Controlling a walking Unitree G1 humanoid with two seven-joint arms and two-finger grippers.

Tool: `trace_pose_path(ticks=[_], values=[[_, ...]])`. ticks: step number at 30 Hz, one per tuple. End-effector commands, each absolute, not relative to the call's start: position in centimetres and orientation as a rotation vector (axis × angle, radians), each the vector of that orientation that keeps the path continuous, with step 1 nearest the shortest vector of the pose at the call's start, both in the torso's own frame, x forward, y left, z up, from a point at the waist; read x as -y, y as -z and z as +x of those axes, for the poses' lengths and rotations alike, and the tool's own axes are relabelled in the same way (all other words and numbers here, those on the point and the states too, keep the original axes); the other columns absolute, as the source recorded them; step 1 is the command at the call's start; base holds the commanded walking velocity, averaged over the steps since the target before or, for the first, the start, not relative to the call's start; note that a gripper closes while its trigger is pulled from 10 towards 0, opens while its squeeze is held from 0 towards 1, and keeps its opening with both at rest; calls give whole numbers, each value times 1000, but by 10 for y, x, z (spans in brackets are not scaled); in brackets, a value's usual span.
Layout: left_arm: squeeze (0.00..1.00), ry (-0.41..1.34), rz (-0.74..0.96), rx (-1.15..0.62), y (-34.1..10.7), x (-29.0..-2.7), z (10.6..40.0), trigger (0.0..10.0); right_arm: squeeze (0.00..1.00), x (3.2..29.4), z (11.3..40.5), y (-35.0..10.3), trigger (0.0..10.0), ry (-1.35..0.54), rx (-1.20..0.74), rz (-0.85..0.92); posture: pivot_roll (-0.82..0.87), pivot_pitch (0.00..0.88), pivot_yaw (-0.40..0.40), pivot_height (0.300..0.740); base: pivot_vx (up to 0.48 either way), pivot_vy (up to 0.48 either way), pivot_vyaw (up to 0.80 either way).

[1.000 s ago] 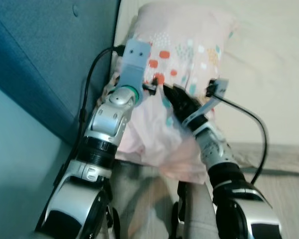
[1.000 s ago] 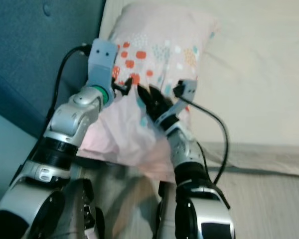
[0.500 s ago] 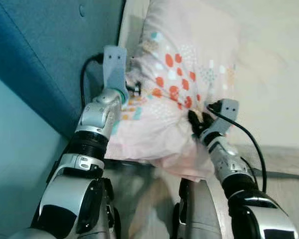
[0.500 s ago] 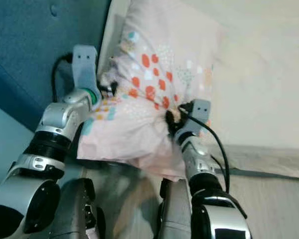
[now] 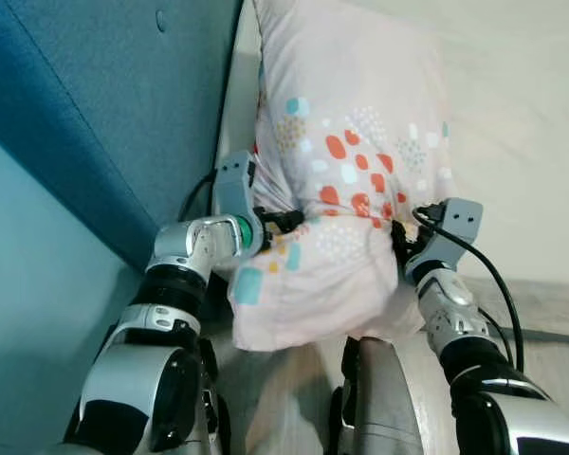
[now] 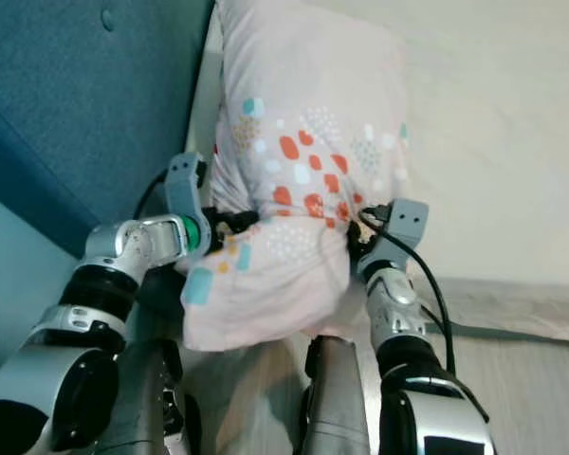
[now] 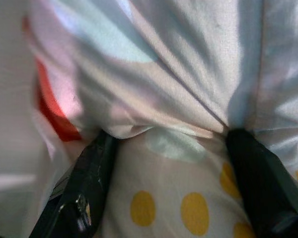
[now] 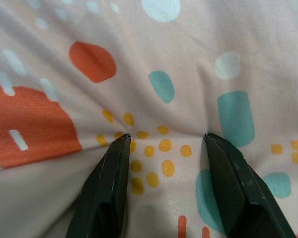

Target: Clean up the room

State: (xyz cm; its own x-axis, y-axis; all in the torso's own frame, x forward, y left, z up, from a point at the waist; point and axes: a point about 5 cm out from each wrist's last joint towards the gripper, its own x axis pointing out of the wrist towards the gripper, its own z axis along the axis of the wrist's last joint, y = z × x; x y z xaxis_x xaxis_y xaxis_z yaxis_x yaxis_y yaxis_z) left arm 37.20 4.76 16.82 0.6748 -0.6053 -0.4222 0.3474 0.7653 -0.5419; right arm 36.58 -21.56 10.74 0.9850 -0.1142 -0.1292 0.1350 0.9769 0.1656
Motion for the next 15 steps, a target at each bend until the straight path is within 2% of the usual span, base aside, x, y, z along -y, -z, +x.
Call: trace_pose_path(ticks=[1,2,3,8,13,15], values=[[0,615,-499,-750,-153,-24,357,9804,0,209,354,-79,10000,121,-241,180,-67,243,126,586,0,0,0],[0,615,-520,-744,-158,-14,357,4431,0,204,355,-80,10000,102,-236,182,-65,242,122,586,0,0,0],[0,605,-526,-739,-161,-7,357,0,0,198,357,-81,10000,82,-229,185,-65,242,122,586,0,0,0],[0,570,-498,-708,-163,0,360,0,0,189,362,-87,10000,45,-207,190,-72,241,119,586,0,0,0],[0,529,-378,-621,-169,-3,365,0,0,187,365,-95,10000,32,-168,197,-72,242,119,586,0,0,0],[0,511,-303,-561,-174,-5,367,0,0,189,369,-111,10000,15,-75,207,-70,246,114,586,0,0,0]])
